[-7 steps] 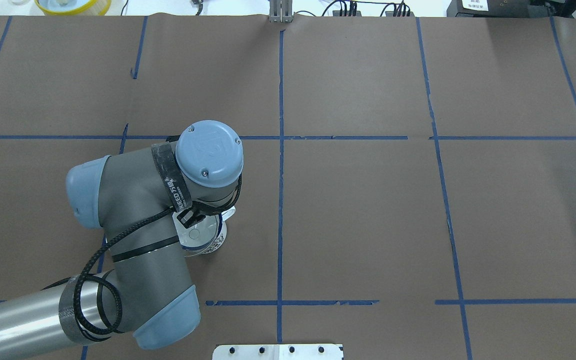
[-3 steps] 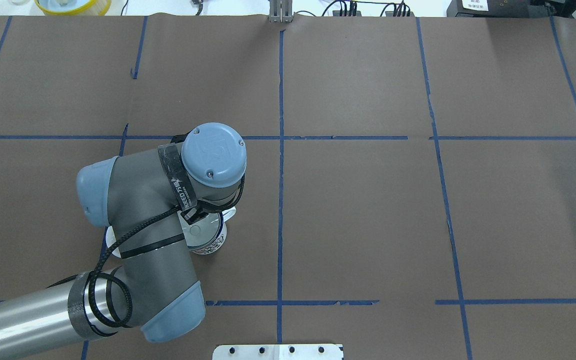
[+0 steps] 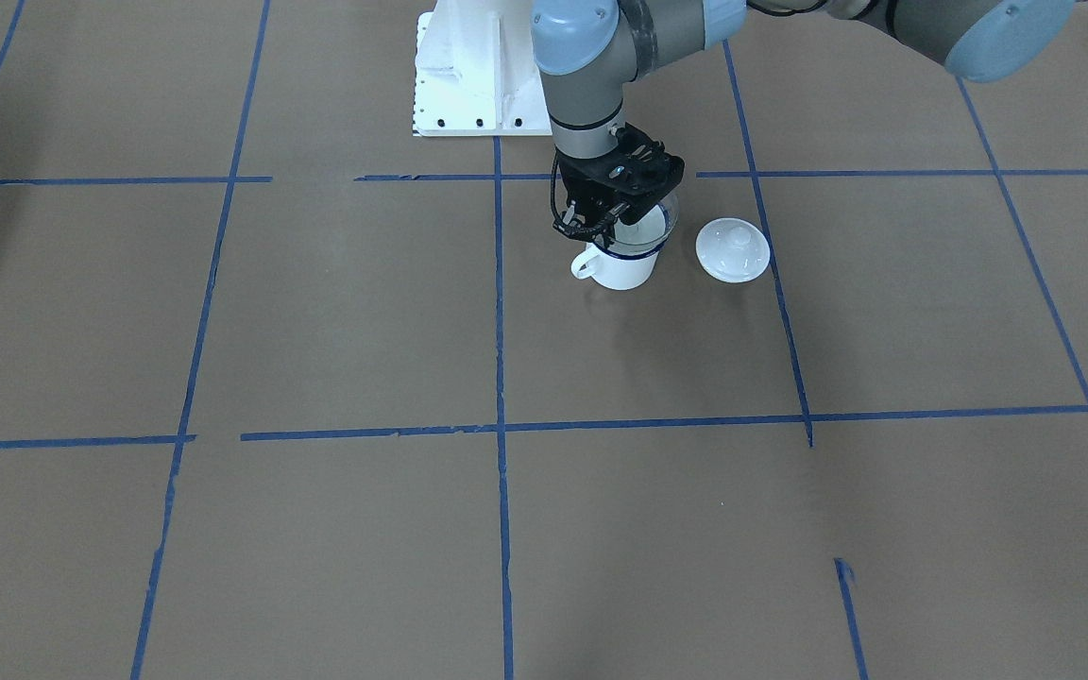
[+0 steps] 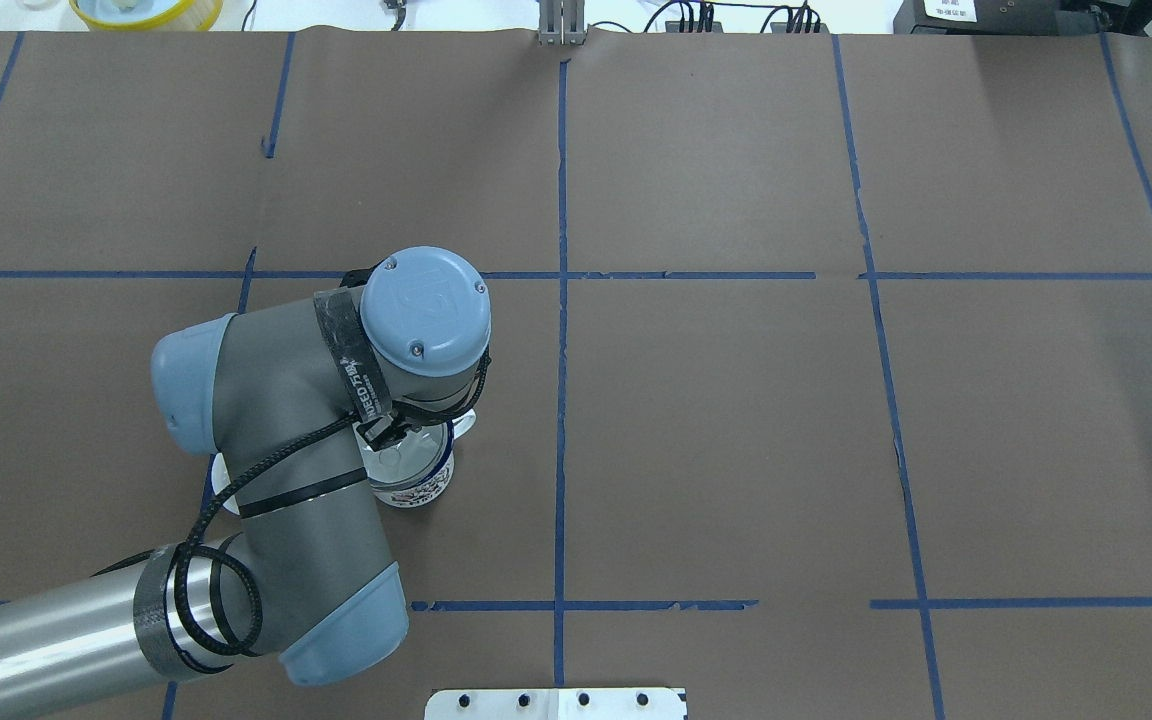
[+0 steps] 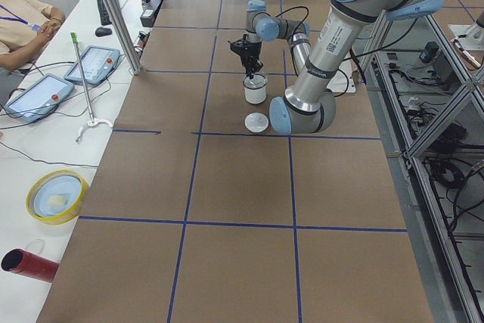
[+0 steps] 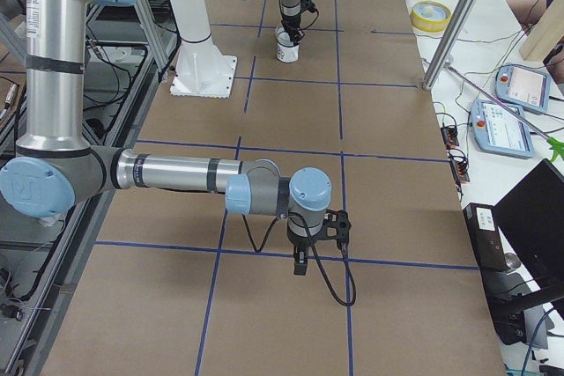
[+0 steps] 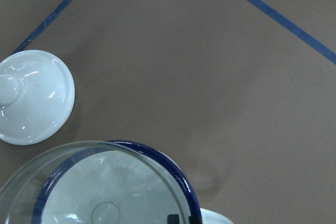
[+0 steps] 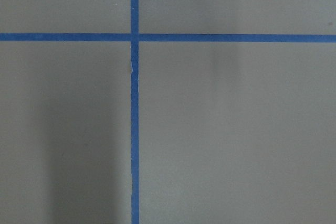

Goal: Place funnel on cup

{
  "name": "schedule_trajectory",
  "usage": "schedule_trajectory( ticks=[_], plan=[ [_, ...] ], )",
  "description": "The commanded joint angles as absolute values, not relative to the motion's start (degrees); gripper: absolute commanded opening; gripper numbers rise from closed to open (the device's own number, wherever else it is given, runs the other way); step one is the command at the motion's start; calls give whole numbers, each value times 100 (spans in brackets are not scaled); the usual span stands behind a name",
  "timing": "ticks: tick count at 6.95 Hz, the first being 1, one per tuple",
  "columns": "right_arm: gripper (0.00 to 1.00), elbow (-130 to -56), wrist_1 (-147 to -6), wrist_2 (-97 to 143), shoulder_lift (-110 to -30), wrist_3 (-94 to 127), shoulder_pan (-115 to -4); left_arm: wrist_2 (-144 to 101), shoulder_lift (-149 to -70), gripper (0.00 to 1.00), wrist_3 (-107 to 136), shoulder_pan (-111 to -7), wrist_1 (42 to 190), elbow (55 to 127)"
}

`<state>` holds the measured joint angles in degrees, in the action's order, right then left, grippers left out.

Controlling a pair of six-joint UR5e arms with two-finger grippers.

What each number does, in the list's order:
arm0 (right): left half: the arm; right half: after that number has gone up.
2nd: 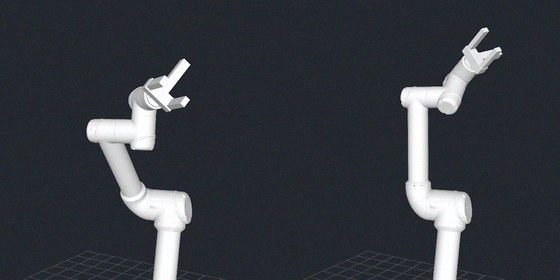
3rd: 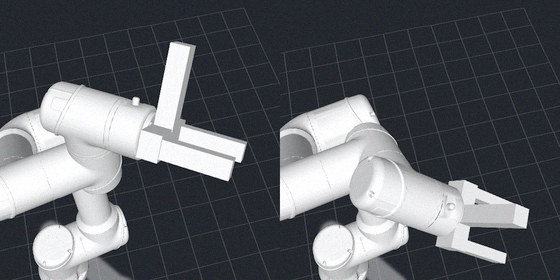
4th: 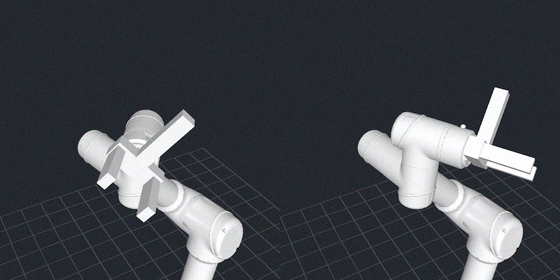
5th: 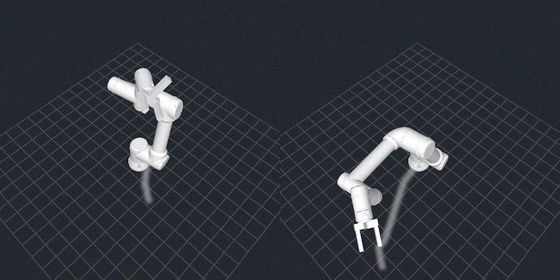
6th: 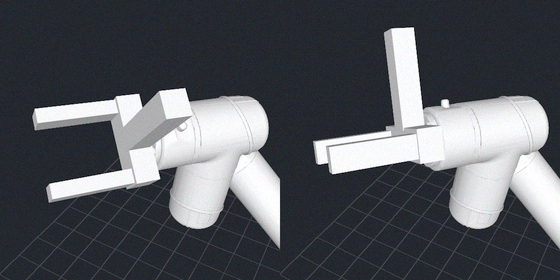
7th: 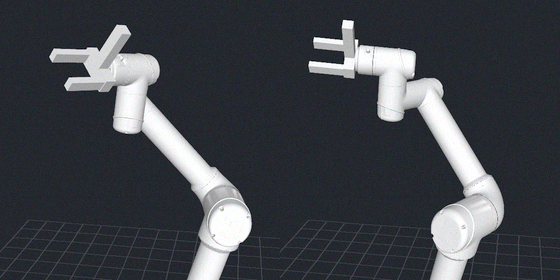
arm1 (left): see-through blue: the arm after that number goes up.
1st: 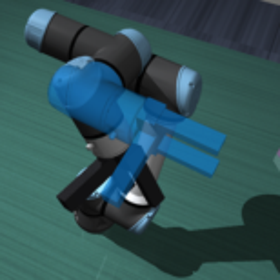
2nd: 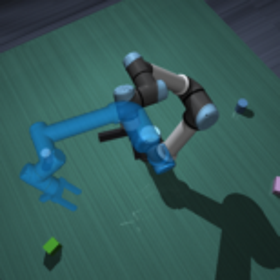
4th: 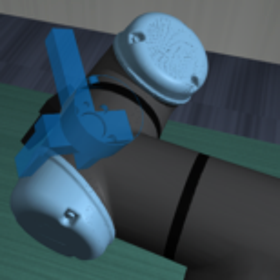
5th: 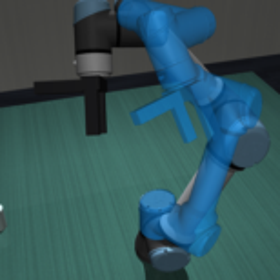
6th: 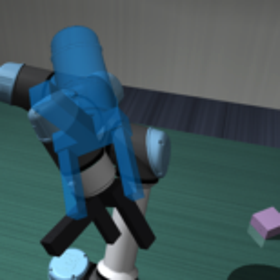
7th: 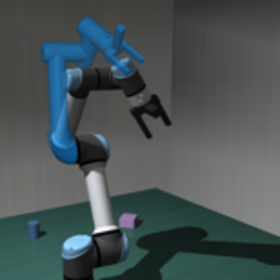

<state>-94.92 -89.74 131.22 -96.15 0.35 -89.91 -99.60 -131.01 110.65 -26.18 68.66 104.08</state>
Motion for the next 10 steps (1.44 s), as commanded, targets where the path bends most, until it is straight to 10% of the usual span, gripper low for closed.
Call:
schedule_trajectory(
  ticks=[1, 7, 10],
  plan=[
    [100, -9492, -8974, 13122, -9615, 35, -8991, -9958, -13104, 100, 11048, -2628, 6838, 10494],
    [100, -9492, -8974, 13122, -9615, 35, -8991, -10237, -13061, 100, 8508, -4073, 6521, 11434],
    [100, -9492, -8974, 13122, -9615, 35, -8991, -11799, -11817, 100, 5232, -6022, 7143, 11400]
  ],
)
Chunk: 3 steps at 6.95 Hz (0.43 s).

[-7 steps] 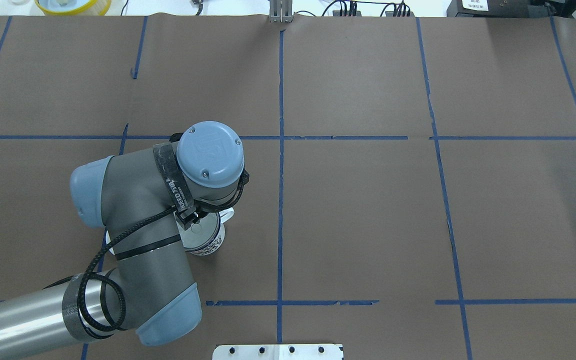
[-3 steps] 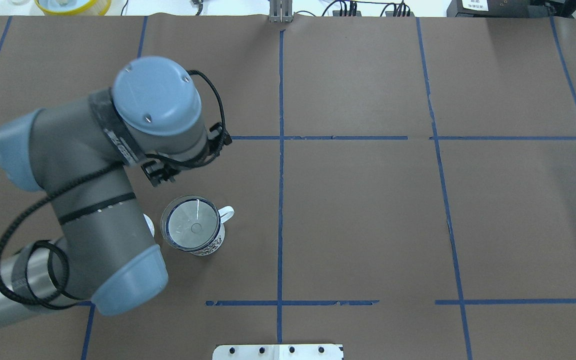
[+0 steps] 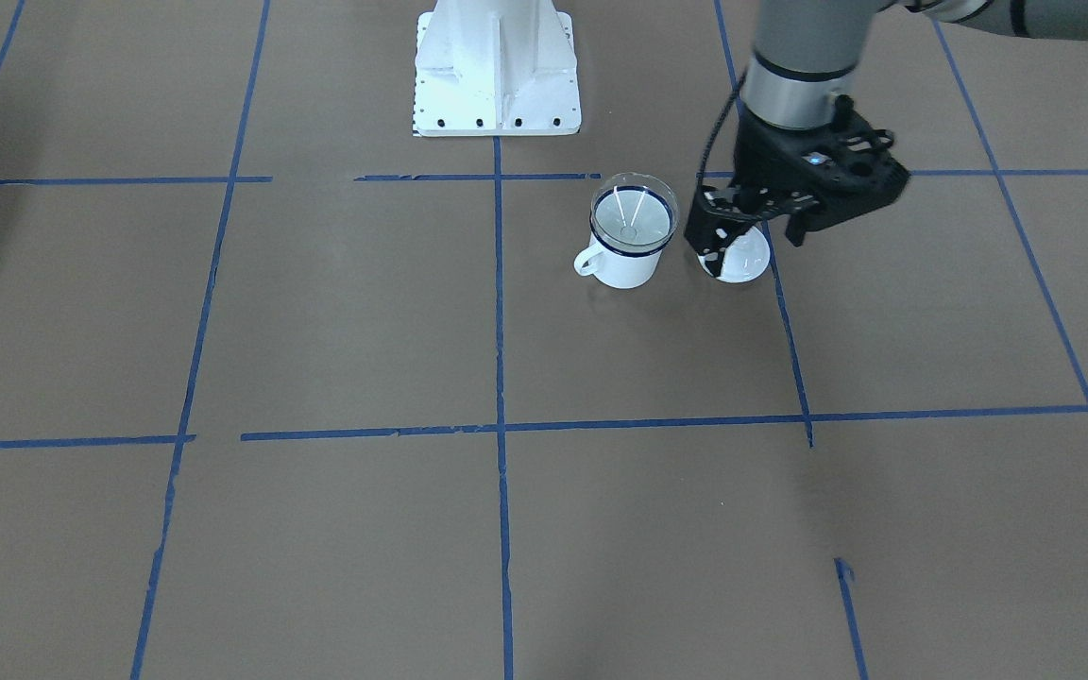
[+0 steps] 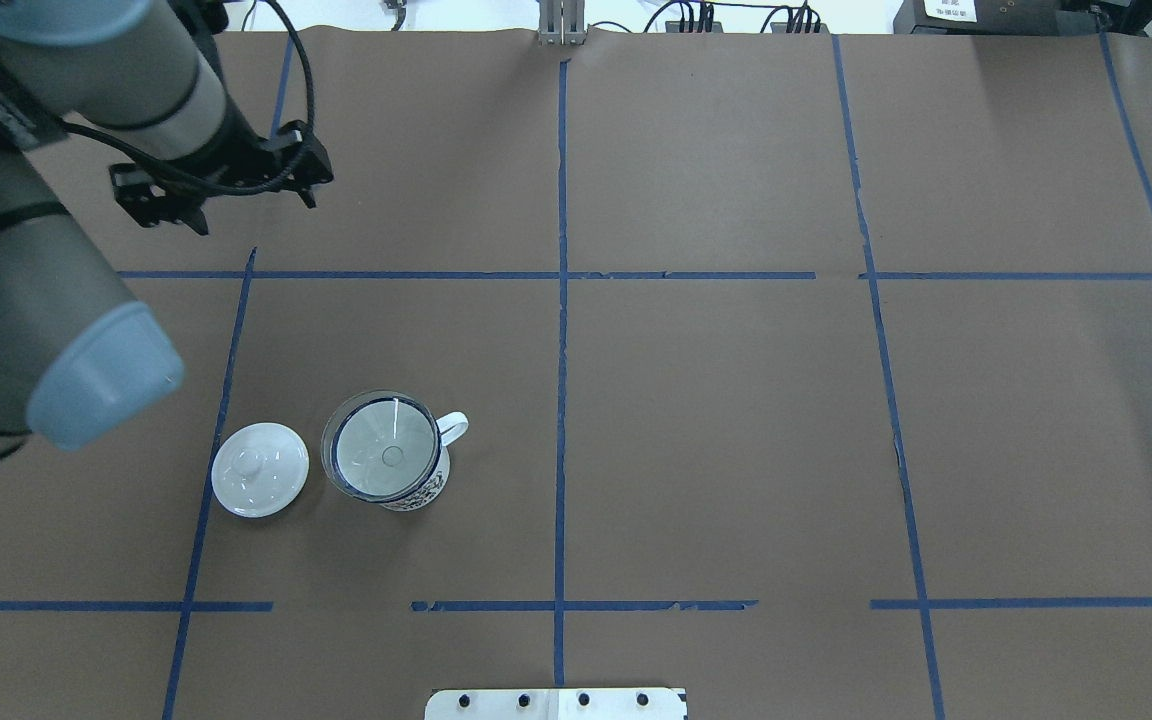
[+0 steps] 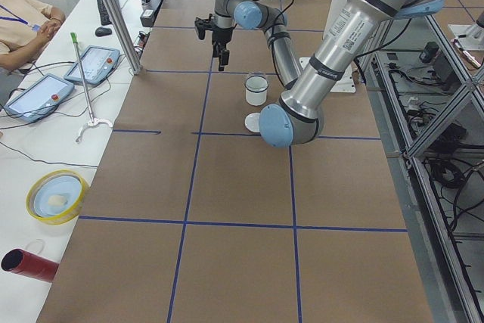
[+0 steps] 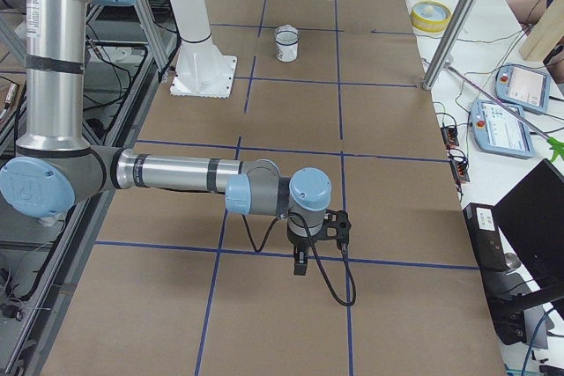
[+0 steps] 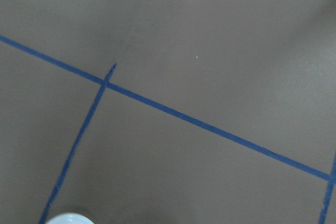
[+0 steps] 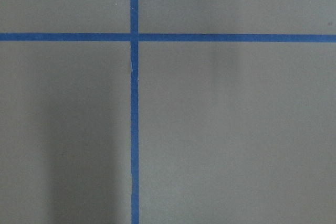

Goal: Place funnel on cup

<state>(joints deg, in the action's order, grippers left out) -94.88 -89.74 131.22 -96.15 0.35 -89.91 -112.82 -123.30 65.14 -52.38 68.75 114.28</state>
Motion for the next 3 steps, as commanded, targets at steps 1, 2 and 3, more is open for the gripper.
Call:
schedule_trajectory(
  ticks=[1, 2, 3],
  plan=[
    [100, -9492, -8974, 13122, -9615, 35, -8991, -12187, -11369, 100, 3829, -6717, 7154, 11365],
    [100, -9492, -8974, 13122, -9615, 35, -8991, -12547, -10921, 100, 2240, -7507, 7163, 11060],
    [100, -9492, -8974, 13122, -9615, 35, -8991, -12820, -10725, 100, 936, -8237, 7163, 10456]
  ],
)
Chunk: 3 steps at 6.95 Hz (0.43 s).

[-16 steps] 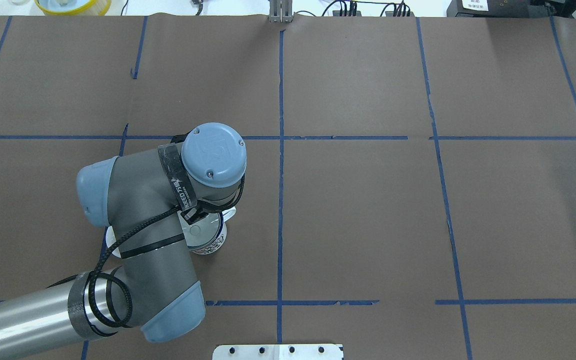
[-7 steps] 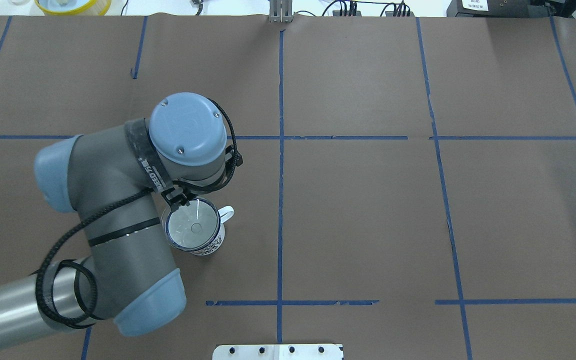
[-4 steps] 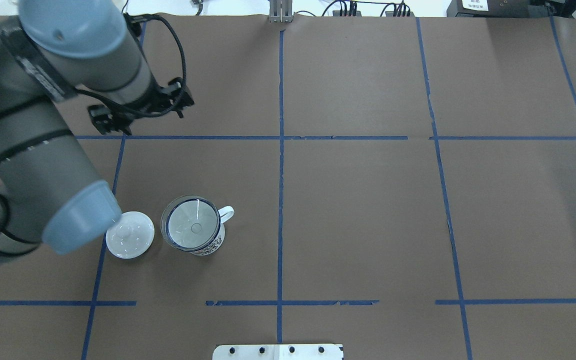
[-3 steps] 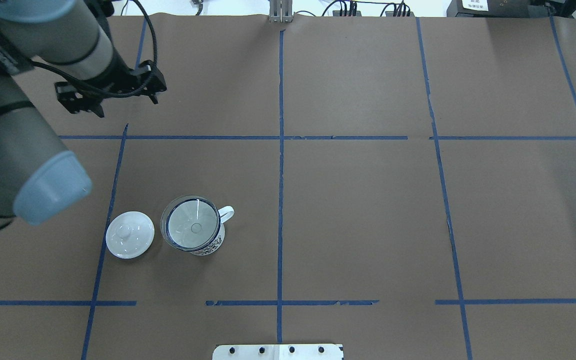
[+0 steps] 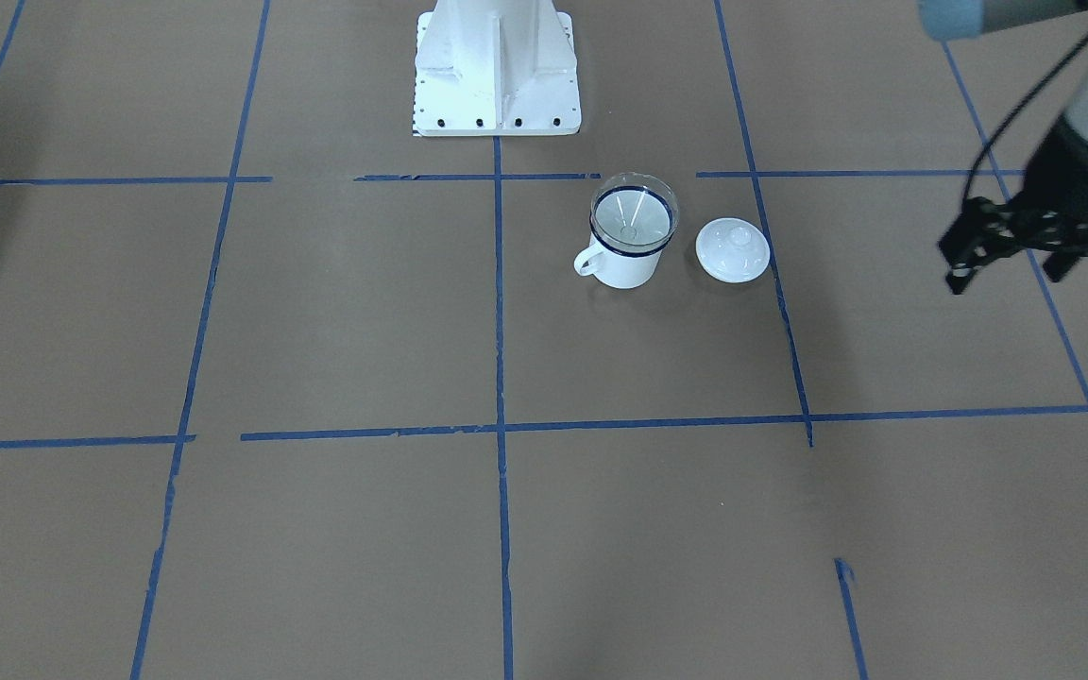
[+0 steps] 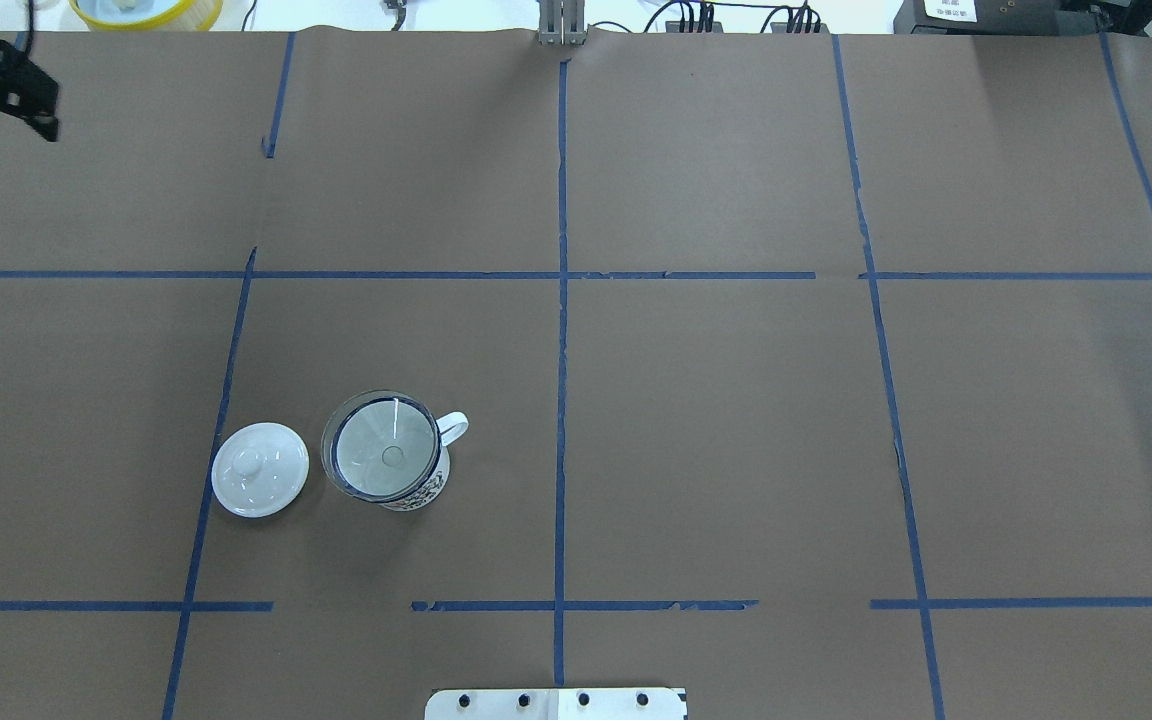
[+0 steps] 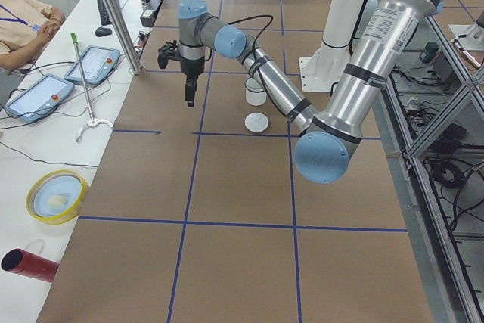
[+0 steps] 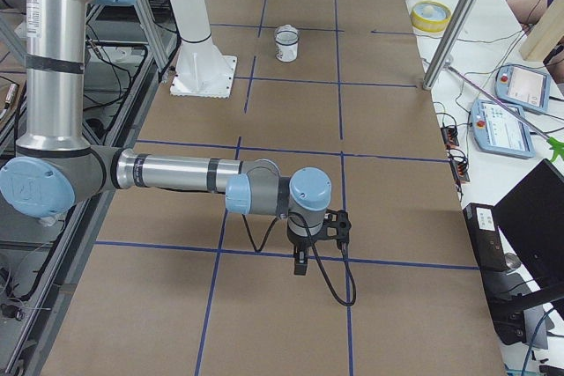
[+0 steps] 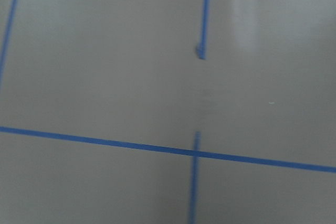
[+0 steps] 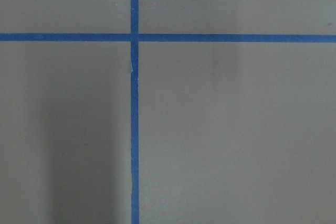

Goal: Place funnel on cup

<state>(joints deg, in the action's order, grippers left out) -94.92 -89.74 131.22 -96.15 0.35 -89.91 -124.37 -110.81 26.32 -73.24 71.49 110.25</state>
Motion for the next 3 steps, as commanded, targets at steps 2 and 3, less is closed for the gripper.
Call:
schedule_trajectory(
  ticks=[2, 3],
  plan=[
    [100, -9492, -8974, 13122, -9615, 35, -8991, -12894, -10486, 100, -1544, -9460, 7181, 9165],
    [100, -9492, -8974, 13122, -9615, 35, -8991, -12902, -10477, 100, -2234, -9796, 7363, 8471]
  ],
)
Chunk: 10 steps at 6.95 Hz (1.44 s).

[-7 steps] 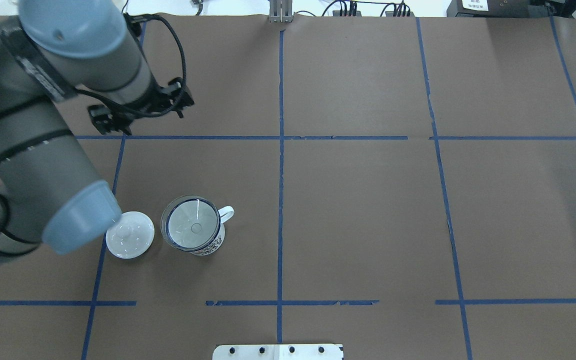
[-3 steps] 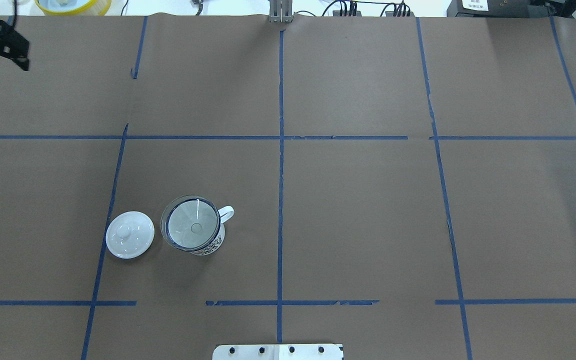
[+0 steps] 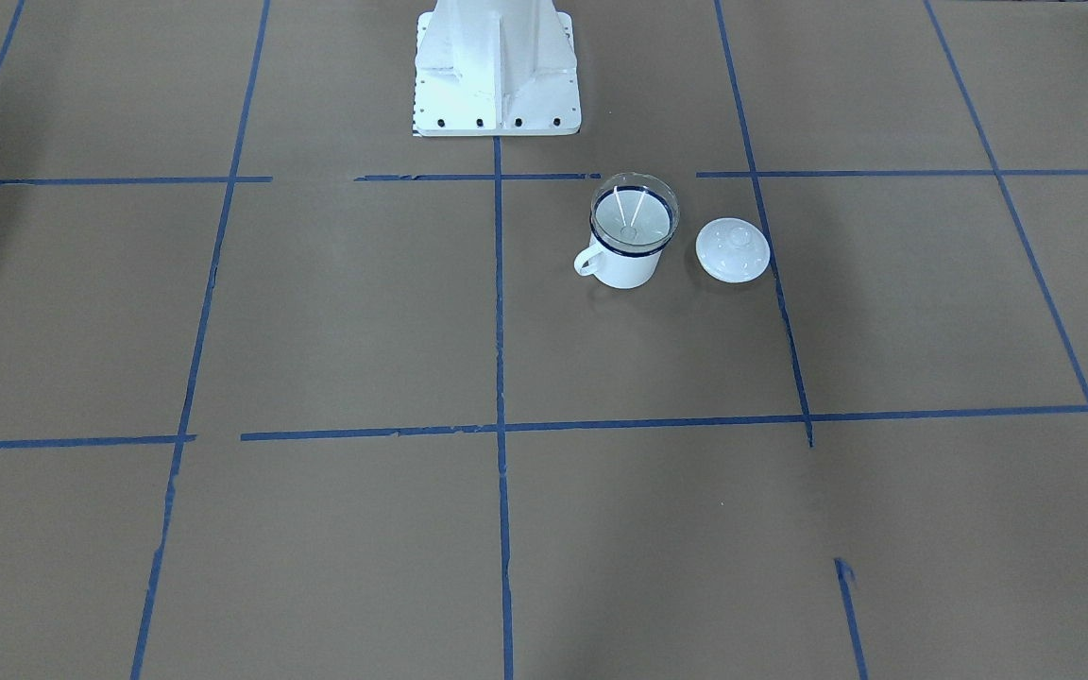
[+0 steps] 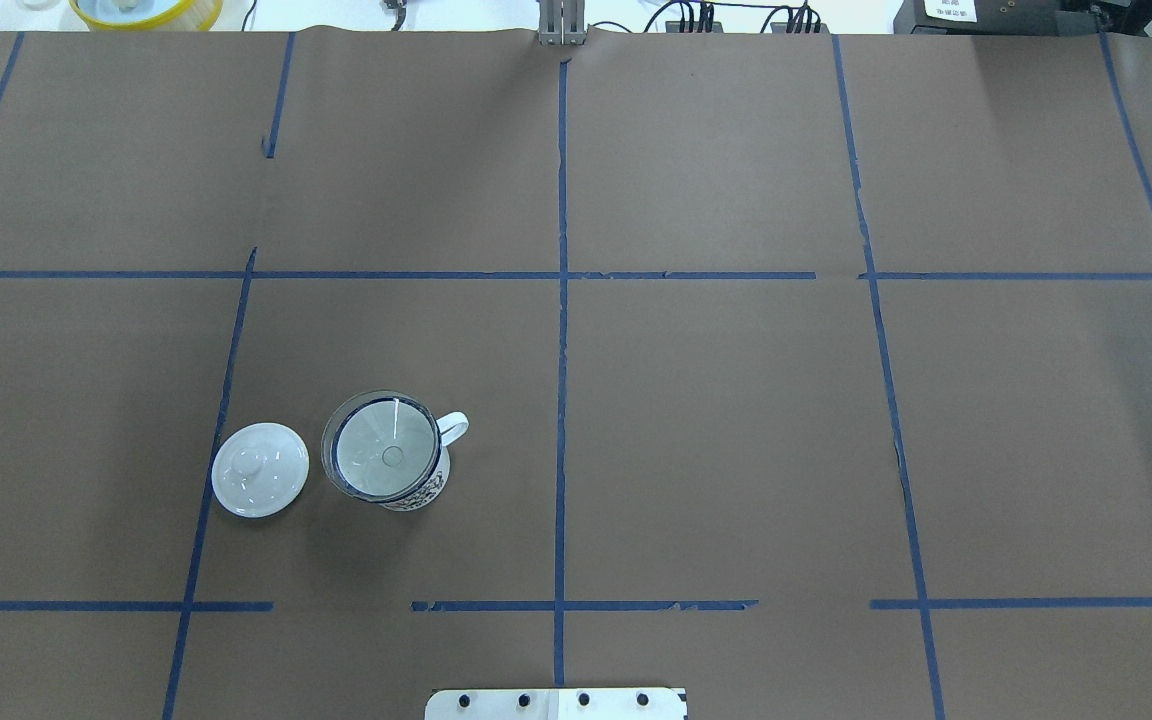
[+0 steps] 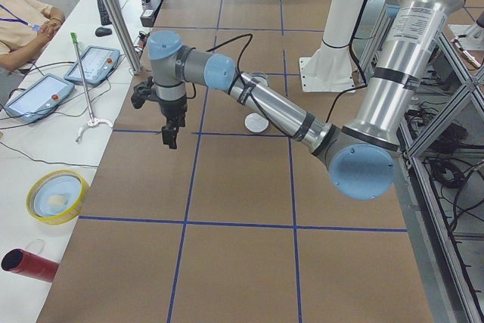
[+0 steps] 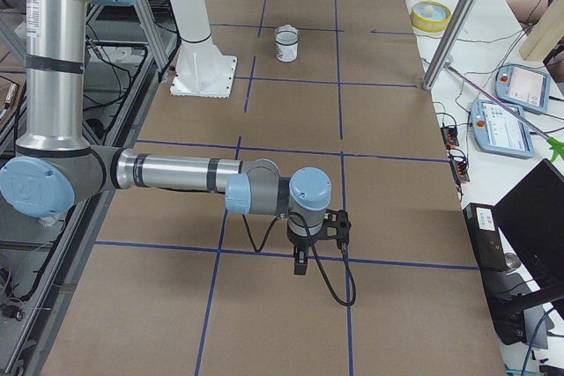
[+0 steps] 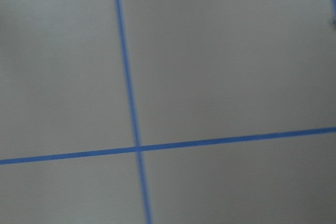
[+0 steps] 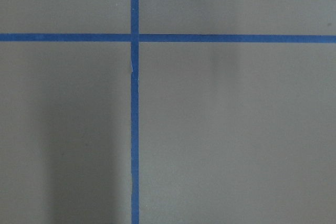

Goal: Place funnel on cup

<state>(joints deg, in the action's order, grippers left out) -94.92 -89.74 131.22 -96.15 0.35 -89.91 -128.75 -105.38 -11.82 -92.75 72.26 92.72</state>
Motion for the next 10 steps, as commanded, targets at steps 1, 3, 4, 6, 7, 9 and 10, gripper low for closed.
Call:
schedule_trajectory(
  ticks=[1, 3, 4, 6, 7, 9, 10],
  plan=[
    [100, -9492, -8974, 13122, -9615, 35, -8991, -12902, -10163, 100, -2276, -9800, 7374, 8499],
    [100, -9492, -8974, 13122, -9615, 35, -8991, -13669, -9888, 100, -2259, -9782, 7427, 8815],
    [100, -9492, -8974, 13122, -9615, 35, -8991, -13850, -9818, 100, -2250, -9756, 7435, 8755],
    [100, -9483, -8974, 13122, -9615, 35, -8991, -13843, -9694, 100, -2259, -9765, 7707, 8780],
    [100, -9492, -8974, 13122, -9615, 35, -8991, -13825, -9790, 100, -2259, -9765, 7673, 8806],
    [100, -9492, -8974, 13122, -9615, 35, -8991, -13816, -9747, 100, -2285, -9765, 7690, 8807],
    [100, -9492, -8974, 13122, -9615, 35, -8991, -13816, -9764, 100, -2294, -9773, 7682, 8841]
  ],
)
